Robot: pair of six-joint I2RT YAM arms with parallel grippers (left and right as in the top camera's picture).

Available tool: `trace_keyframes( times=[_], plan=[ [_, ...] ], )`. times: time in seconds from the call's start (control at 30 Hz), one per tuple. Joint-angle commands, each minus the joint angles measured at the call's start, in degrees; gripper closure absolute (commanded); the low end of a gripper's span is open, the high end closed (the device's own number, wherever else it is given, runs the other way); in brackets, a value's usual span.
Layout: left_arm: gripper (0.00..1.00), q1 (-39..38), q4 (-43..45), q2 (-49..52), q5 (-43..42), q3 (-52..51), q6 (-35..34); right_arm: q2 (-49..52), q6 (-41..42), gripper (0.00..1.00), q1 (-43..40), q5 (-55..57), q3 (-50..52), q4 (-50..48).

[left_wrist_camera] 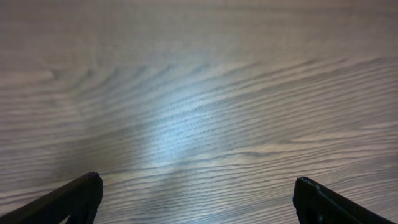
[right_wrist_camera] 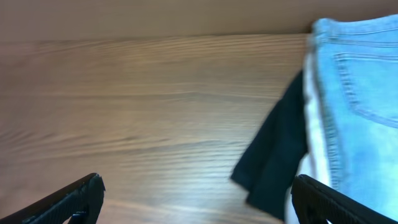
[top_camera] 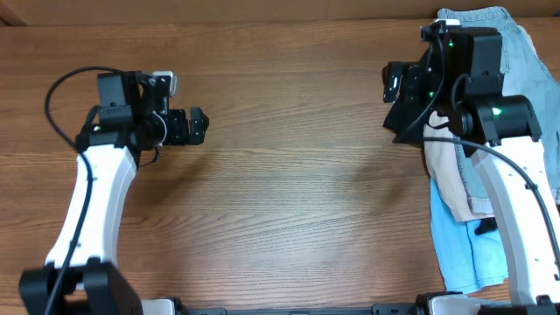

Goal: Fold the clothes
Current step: 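Reach the right gripper to the denim shorts on the clothes pile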

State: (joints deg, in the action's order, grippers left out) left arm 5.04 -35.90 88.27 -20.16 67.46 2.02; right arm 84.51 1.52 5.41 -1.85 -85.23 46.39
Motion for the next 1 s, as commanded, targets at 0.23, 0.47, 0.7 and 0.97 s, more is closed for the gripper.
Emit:
trace_keyframes(
  times=[0.23, 0.47, 0.7, 0.97],
  plan=[
    [0.0, 0.6, 0.3, 2.9, -1.9, 1.1, 2.3, 8.3, 0.9, 0.07, -16.6, 7.7, -1.2, -2.9],
    [0.0, 0.6, -0.2, 3.0, -1.9, 1.0, 2.3, 18.3, 0.8, 0.12, -20.1, 5.1, -1.0, -2.0],
    [0.0, 0.6, -0.1, 3.0, -1.7, 1.0, 2.3, 25.1, 0.8, 0.32, -20.3, 5.2, -1.0, -4.0],
    [0.0, 0.6, -0.3, 3.1, -1.7, 1.0, 2.3, 29.4, 0.8, 0.5, -20.9, 5.2, -0.9, -4.7]
  ],
)
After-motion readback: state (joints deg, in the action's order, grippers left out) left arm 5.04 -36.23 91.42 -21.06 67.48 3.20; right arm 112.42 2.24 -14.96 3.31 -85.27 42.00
